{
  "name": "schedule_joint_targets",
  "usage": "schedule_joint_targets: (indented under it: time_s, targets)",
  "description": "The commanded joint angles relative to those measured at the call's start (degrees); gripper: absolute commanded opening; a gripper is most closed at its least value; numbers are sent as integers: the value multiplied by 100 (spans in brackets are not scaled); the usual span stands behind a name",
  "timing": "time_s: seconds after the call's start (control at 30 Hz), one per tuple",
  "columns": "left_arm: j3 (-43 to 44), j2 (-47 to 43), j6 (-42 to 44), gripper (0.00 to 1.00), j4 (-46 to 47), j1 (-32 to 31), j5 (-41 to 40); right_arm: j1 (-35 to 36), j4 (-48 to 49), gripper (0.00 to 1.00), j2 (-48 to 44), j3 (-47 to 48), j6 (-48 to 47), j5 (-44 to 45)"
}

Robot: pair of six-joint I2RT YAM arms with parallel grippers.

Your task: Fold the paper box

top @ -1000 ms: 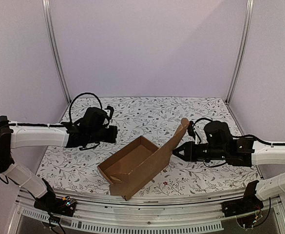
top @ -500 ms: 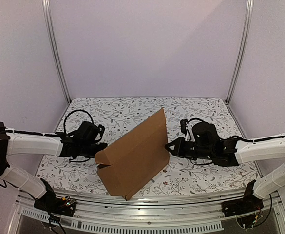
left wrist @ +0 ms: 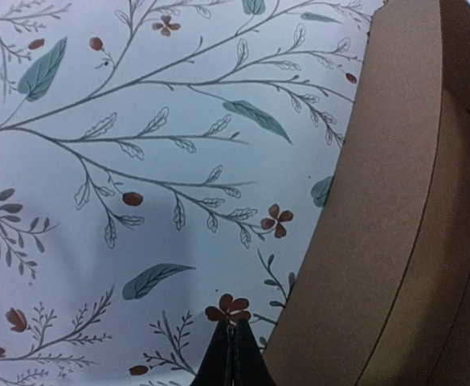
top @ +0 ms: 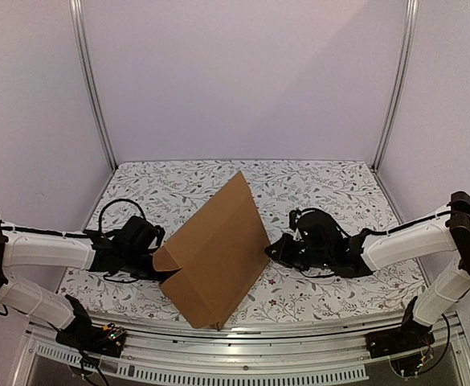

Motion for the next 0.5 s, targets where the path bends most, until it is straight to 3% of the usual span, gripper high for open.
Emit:
schedule_joint_targets:
  time_s: [0.0, 0.2, 0.47]
  targets:
    - [-197, -127, -349, 0, -69, -234, 148, 32, 228, 0, 145, -429, 372, 36]
    - [-275, -137, -665, 0, -52, -634, 177, 23, 228, 0, -4, -935, 555, 313]
    - [-227, -83, -1128, 0, 185, -1161, 271, -59, 282, 1, 240, -565, 418, 138]
